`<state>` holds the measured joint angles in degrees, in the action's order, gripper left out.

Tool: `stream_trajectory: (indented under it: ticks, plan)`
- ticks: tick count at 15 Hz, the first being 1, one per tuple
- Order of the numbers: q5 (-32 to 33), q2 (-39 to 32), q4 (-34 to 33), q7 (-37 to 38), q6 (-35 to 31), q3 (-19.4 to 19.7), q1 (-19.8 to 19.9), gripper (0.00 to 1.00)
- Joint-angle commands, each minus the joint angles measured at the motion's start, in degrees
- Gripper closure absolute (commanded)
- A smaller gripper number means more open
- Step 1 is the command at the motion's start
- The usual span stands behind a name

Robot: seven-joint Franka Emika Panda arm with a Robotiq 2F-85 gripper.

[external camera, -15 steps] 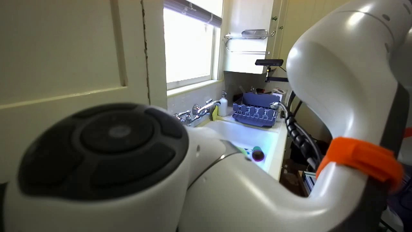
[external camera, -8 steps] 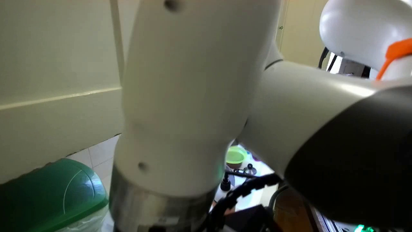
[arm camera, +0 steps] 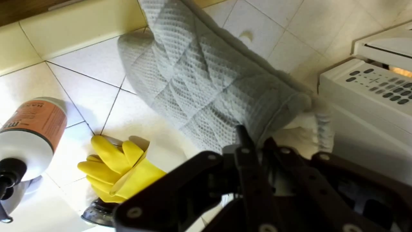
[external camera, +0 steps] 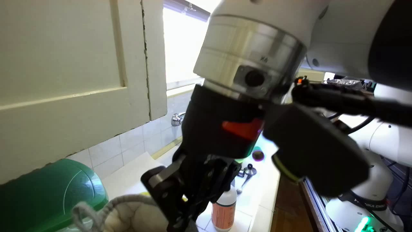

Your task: Hang the grey mitts on the side of the upper cabinet.

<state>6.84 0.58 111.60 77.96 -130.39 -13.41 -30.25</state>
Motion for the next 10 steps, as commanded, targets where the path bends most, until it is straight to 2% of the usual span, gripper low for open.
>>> stream_trajectory:
  ticks: [1,6,10]
  plan:
    - [-4.0,7.2,5.7,-0.3,-1.2,-3.7,4.0,0.98]
    - [-6.7,14.7,8.3,-0.7,-1.3,-5.8,7.2,0.98]
    - [-9.3,20.8,7.0,-2.0,0.9,-6.4,8.7,0.98]
